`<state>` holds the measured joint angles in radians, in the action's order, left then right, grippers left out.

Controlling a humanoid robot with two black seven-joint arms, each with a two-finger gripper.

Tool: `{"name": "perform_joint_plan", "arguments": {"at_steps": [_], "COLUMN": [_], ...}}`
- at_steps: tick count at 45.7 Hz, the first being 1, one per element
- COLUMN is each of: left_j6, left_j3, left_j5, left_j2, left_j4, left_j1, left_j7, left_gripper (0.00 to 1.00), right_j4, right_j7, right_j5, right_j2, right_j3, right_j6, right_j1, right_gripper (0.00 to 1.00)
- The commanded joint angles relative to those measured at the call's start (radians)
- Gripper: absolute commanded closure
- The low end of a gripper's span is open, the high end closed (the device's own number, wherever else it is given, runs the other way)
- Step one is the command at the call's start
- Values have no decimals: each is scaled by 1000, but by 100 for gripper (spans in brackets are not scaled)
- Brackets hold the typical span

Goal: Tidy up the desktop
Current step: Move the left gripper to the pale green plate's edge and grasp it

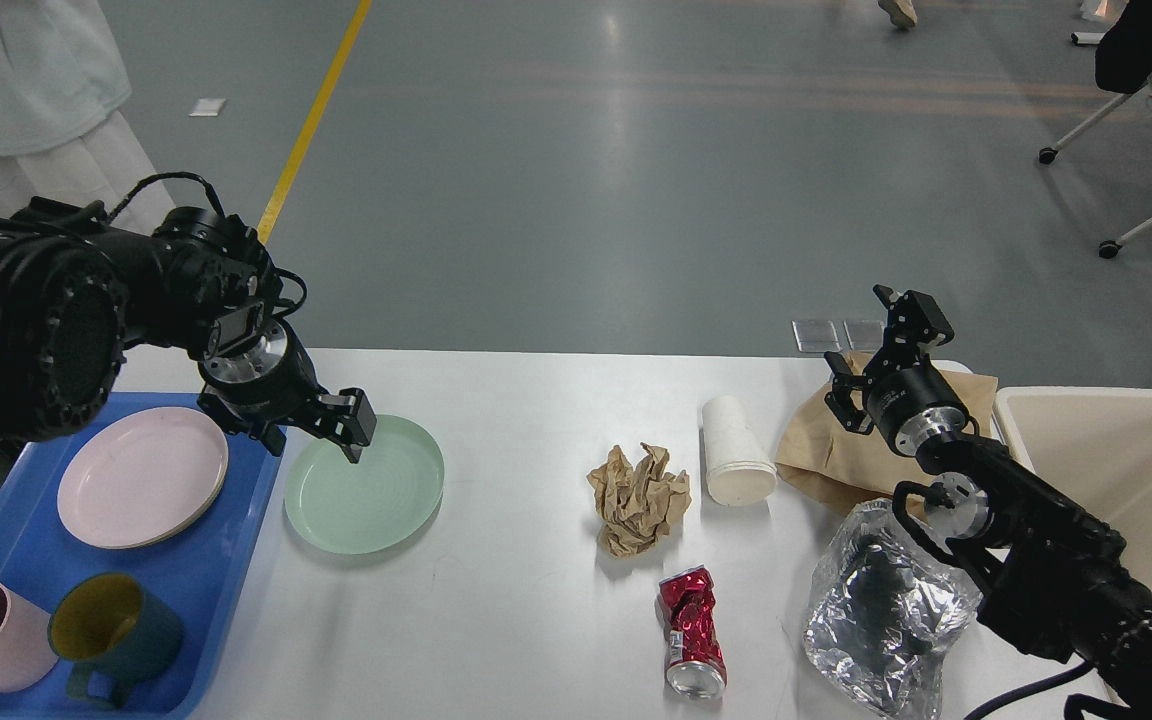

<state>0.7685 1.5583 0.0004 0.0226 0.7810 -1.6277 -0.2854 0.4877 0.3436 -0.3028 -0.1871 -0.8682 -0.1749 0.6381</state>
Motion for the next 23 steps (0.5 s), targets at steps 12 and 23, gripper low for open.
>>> {"name": "perform_joint_plan", "arguments": {"at_steps": [12, 23], "left_j6": [-21, -90], "left_j3": [-83, -99], "left_j5": [-105, -154], "left_j2": [13, 46], "left_j4": [-35, -74], "left_j1": [160, 226], "left_j7": [110, 230], "left_gripper": [21, 21], "right_j4": [0, 0], "right_j7": [0, 0], "right_j5": [1, 1], "right_j2": [0, 0], "right_j3": [0, 0], "right_j6": [0, 0], "right_j1": [0, 0], "right_gripper": [0, 0]}}
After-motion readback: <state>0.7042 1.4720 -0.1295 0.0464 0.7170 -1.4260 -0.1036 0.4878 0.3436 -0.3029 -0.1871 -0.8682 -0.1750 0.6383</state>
